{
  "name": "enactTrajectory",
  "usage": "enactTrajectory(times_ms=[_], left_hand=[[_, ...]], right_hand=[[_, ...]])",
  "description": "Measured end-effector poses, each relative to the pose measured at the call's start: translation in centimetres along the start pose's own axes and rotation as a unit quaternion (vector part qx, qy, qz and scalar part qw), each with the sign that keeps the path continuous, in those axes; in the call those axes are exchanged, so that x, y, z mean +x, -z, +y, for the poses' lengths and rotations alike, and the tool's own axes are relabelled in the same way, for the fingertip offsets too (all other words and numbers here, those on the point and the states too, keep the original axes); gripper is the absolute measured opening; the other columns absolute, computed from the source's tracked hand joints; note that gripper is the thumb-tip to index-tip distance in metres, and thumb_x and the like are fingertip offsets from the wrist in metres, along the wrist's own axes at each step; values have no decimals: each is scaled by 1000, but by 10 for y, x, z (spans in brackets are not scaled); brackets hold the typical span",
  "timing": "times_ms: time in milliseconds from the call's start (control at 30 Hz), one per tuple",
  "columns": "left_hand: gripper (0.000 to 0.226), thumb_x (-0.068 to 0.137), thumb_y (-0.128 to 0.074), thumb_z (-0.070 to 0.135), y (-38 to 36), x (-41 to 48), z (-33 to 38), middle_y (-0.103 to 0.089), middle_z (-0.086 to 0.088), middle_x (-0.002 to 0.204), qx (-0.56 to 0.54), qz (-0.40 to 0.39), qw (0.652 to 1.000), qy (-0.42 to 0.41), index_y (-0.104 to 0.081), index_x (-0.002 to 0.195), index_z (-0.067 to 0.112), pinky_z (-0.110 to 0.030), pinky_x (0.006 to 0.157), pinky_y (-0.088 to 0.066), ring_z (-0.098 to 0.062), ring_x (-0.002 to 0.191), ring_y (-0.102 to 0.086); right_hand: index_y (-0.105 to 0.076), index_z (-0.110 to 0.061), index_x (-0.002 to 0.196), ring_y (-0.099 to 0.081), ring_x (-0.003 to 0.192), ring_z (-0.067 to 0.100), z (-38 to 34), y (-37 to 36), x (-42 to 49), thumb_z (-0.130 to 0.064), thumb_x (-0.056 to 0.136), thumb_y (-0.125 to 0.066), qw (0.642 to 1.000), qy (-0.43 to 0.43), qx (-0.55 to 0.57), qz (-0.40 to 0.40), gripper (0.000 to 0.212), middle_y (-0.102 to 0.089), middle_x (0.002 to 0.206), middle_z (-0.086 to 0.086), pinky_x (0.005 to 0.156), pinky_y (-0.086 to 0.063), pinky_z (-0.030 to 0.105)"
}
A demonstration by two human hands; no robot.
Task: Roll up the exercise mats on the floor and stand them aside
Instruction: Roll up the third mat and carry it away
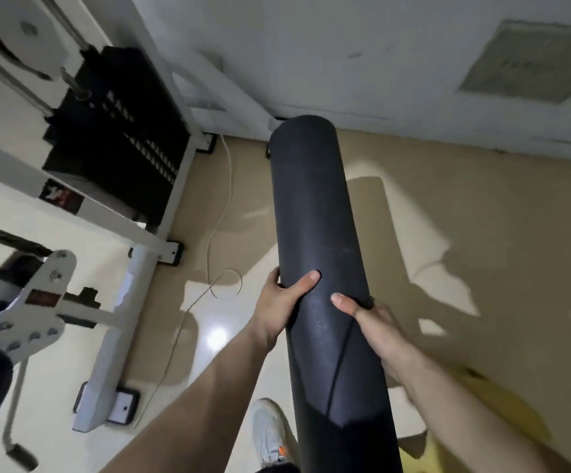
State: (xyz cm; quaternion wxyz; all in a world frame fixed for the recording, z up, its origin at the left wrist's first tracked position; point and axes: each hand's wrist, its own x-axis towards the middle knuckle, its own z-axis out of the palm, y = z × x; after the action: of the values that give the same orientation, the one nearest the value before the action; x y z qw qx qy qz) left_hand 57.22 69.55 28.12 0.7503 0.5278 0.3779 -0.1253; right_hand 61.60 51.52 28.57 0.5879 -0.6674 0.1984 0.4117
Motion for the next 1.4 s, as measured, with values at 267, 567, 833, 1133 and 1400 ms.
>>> enactTrajectory(times_ms=[267,567,833,1133,1400], left_hand=[[110,44,-90,64,-9,142,48,-68,-1,126,62,10,998,23,-45,134,19,-38,99,-57,-17,107,-72],[104,53,-90,57,11,352,83,-70,-4,125,93,29,995,22,-52,139,13,-33,91,-60,-17,104,-74],[27,87,-80,36,64,518,47,-76,8,105,106,40,993,18,-61,104,27,-27,86,-59,-9,94,-74],[55,82,-81,48,101,595,37,-74,4,118,127,28,991,-4,-65,129,23,-34,93,-59,-15,104,-73],[68,70,-79,64,99,610,30,-75,9,116,149,21,988,-22,-67,126,27,-38,98,-57,-13,105,-72]], right_hand=[[-75,-19,107,-78,88,14,-46,-9,120,-41,78,-85,997,9,65,37,37,-81,98,-5,85,-61,35],[-75,-14,110,-78,92,20,-92,-31,327,-37,72,-89,993,13,113,13,47,-81,101,0,81,-59,34],[-75,-16,113,-77,98,22,-63,-75,517,-39,67,-93,992,29,120,20,54,-80,109,2,91,-60,39],[-72,-17,119,-78,97,21,-44,-116,590,-48,60,-92,986,43,144,69,69,-80,107,0,93,-60,43],[-72,-20,119,-78,91,19,-50,-105,600,-50,62,-92,990,21,107,90,67,-80,105,-1,86,-63,40]])
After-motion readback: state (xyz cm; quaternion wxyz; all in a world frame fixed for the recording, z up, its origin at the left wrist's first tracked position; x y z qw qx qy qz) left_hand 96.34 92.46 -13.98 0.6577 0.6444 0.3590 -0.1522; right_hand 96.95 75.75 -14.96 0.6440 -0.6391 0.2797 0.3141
